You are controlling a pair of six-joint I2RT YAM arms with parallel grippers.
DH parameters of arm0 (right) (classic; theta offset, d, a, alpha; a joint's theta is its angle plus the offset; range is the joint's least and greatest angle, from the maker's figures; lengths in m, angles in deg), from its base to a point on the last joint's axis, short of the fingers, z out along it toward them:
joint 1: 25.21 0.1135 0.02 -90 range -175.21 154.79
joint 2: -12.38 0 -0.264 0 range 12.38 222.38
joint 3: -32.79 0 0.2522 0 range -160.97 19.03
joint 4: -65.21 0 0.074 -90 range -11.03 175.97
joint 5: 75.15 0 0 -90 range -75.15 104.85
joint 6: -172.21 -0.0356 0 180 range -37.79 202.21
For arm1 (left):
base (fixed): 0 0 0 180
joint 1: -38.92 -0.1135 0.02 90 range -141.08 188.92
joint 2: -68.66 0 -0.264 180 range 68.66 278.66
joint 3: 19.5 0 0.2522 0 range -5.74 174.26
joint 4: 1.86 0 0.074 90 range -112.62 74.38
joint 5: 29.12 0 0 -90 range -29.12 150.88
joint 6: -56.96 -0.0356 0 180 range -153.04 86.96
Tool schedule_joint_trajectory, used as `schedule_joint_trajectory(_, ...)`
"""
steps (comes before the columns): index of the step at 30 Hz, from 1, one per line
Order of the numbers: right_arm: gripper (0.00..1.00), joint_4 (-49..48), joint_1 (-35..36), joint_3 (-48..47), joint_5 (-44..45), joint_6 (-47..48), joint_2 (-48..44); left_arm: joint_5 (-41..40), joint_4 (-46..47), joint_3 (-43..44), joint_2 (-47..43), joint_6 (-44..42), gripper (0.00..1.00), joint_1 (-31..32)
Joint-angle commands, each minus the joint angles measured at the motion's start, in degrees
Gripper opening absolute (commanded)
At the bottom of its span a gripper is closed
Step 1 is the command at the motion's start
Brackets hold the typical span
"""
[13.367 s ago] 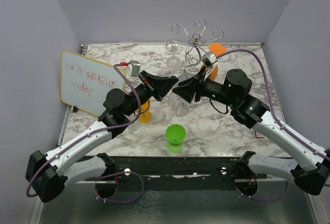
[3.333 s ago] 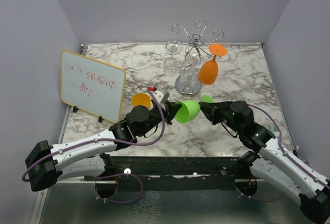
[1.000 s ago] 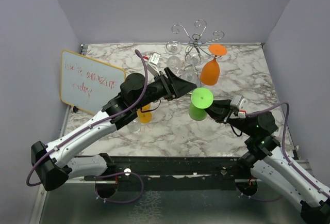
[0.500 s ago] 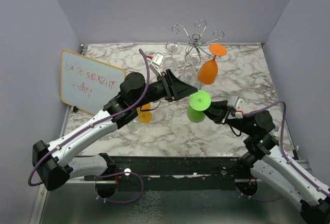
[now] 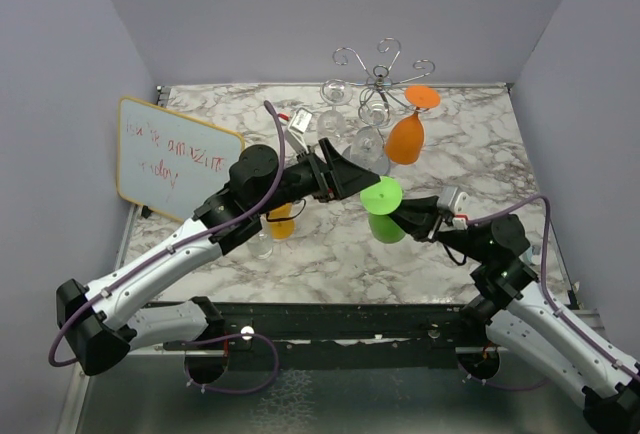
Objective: Place the wine glass upside down on the wine glass rack
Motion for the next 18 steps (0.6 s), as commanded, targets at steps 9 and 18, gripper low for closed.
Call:
schedule_joint_trajectory(9,0.01,-2.9,0.1,0.5,-0.2,-0.8,-1.5,-3.2,-1.8,-2.2,-2.8,-1.3,0.86,0.1)
schedule_joint_trajectory(18,0.01,-6.0,0.1,-0.3,-3.0,-1.5,1.4,7.9,3.7,-1.5,2.5,2.2,0.45,0.1)
